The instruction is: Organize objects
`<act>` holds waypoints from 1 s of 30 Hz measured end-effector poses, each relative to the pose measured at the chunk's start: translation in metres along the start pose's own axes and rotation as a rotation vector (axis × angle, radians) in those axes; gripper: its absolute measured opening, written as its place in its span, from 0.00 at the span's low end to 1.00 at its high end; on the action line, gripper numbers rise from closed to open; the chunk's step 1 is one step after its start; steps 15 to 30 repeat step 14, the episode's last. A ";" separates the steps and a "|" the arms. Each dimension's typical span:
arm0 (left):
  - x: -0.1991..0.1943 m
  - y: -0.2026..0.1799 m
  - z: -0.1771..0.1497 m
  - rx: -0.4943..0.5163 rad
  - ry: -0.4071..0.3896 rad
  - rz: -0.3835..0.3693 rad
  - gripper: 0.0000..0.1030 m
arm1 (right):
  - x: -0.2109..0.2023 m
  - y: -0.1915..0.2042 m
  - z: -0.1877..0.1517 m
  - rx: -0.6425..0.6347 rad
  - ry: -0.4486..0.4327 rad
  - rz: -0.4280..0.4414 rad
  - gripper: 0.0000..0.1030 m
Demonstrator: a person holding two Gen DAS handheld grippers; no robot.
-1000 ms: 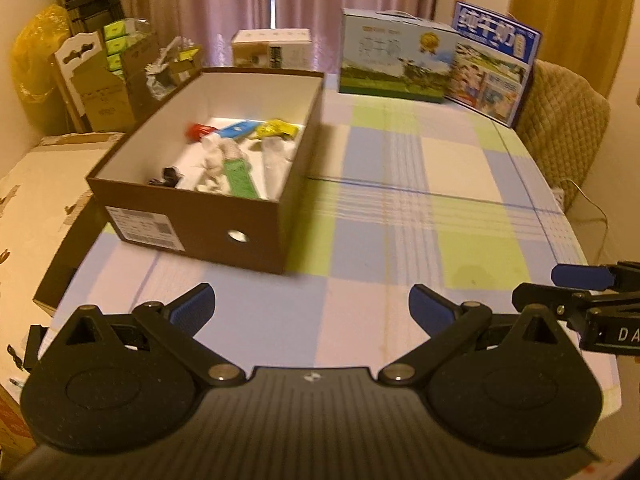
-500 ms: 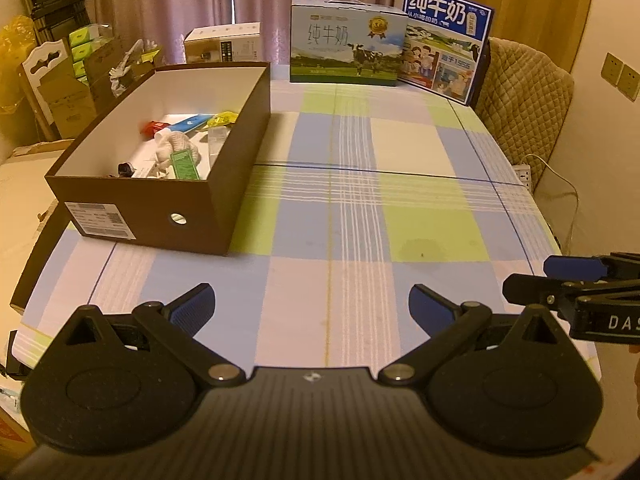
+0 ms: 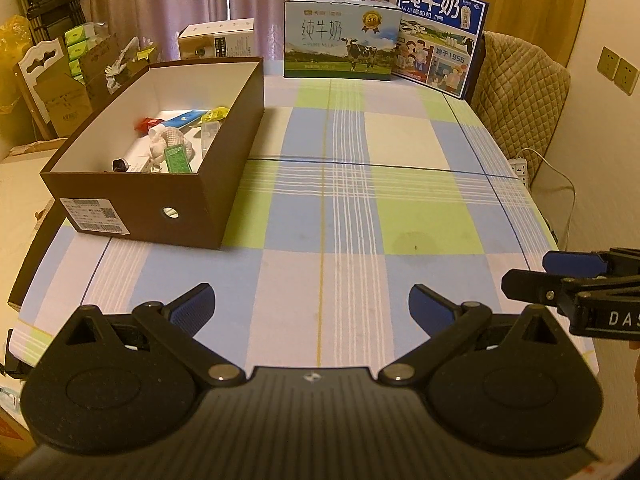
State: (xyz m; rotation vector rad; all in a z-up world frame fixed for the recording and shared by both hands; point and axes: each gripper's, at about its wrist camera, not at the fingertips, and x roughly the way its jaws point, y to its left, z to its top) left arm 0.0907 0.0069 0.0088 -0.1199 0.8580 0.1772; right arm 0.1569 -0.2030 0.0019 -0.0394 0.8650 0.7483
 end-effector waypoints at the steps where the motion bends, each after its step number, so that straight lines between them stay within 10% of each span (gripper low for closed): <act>1: 0.000 0.000 0.000 0.001 0.000 -0.001 0.99 | 0.000 0.000 0.000 0.001 0.001 -0.001 0.65; 30: 0.005 -0.003 0.006 0.015 -0.006 -0.020 0.99 | 0.008 -0.004 0.003 0.018 0.015 -0.010 0.65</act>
